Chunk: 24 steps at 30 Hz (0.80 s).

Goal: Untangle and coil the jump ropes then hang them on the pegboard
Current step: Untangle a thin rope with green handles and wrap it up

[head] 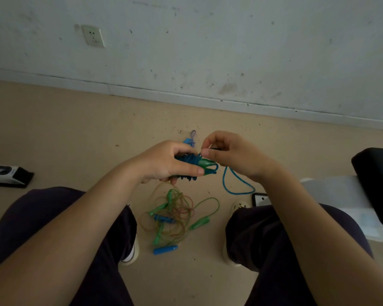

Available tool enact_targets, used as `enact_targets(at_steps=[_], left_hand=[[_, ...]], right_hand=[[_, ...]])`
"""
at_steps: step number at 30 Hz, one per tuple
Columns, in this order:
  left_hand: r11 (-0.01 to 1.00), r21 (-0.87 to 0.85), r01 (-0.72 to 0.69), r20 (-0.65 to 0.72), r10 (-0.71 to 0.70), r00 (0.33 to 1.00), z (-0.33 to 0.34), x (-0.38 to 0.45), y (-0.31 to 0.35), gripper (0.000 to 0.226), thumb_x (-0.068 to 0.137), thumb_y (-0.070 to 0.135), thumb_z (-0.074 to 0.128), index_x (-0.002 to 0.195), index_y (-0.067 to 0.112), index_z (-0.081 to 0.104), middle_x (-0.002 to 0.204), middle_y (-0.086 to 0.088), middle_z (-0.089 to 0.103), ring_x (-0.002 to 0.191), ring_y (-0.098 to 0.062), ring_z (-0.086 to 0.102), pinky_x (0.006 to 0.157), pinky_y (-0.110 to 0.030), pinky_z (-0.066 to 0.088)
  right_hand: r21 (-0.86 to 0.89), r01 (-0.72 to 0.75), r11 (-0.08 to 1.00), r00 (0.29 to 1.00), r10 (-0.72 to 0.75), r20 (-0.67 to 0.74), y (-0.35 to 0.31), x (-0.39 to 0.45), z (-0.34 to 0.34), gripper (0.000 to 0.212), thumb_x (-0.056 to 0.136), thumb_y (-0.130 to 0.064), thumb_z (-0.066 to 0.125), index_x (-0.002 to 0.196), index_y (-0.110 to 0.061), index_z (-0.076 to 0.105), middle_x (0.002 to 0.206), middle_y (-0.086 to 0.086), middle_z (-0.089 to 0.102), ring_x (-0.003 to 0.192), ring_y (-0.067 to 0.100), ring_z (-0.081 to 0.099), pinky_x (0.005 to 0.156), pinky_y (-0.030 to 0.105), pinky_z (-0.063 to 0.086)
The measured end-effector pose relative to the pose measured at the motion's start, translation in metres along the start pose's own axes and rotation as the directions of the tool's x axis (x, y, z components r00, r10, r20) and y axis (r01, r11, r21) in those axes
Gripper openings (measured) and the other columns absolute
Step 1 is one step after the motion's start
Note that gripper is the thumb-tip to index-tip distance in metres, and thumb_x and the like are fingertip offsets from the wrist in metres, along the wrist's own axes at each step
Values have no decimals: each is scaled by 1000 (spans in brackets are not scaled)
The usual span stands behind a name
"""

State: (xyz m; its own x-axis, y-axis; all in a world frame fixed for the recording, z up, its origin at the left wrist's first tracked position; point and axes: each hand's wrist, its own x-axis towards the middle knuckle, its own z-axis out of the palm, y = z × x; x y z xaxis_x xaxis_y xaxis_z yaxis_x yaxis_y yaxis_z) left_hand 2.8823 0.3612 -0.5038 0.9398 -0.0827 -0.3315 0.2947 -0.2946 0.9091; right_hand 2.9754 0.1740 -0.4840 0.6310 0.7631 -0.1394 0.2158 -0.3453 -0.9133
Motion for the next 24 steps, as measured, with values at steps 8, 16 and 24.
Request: enact_targets(at_steps=[8,16,24], left_hand=[[996,70,62,114,-69,991,2,2,-4,54,54,53,86,102,32,71,72,5,71,48,-11,53,40,-20,33],[994,87,59,112,-69,991,-3,7,-2,40,61,44,91,97,36,74,68,7,69,50,-13,55,41,-20,35],[999,27,-45,1,45,999,-4,8,1,38,72,30,90,105,31,70,62,10,65,51,-12,57,41,-22,38]], right_hand=[[175,26,984,1000,-23,-20,-1,2,7,8,84,-1,72,84,-4,64,67,6,67,51,13,47,50,22,40],[312,44,949,992,-6,-124,-1,5,15,6,85,4,69,89,2,65,72,12,64,53,10,52,54,21,45],[280,87,956,962,-7,-275,1,10,16,14,84,1,72,82,-8,62,73,11,66,55,10,58,52,20,44]])
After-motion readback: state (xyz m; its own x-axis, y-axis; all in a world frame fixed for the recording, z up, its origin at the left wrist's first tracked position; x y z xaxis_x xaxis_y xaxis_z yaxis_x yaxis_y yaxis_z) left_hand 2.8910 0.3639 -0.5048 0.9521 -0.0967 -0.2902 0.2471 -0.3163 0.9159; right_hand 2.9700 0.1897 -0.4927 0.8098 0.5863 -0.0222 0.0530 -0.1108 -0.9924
